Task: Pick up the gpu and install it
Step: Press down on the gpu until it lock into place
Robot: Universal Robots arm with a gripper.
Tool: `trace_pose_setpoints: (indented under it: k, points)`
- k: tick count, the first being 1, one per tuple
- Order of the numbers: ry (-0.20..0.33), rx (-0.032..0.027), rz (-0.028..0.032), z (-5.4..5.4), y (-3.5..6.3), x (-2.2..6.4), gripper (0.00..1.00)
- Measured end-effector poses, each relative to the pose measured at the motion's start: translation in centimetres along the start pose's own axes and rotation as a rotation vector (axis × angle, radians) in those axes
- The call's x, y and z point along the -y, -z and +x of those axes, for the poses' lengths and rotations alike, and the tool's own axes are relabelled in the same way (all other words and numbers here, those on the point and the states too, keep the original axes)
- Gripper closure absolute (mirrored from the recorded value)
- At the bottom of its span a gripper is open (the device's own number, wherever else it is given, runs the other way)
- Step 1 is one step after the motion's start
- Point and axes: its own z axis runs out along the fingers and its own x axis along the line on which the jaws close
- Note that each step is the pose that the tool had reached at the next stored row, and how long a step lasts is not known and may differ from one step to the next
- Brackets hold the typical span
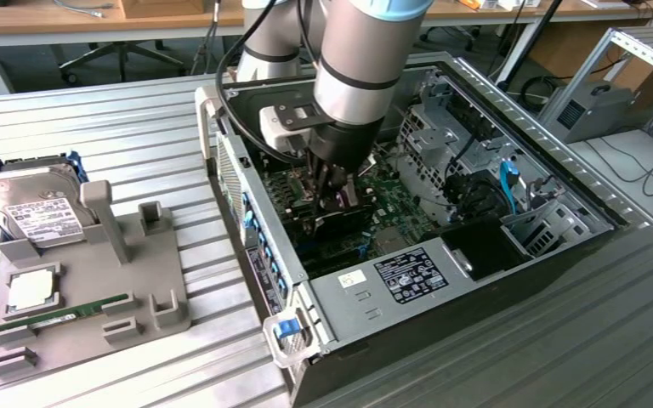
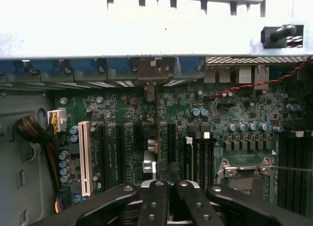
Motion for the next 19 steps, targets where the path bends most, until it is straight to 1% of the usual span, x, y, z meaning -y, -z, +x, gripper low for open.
trace_pose_setpoints:
  k: [13, 15, 19]
  points:
    - [0.0, 0.0004, 0.0001, 0.09, -0.21, 0.03, 0.89]
    - [0.0, 0.0028, -0.0001, 0.1, -0.28, 0.03, 0.89]
    - [0.0, 0.0043, 0.0, 0.1, -0.33, 0.03, 0.89]
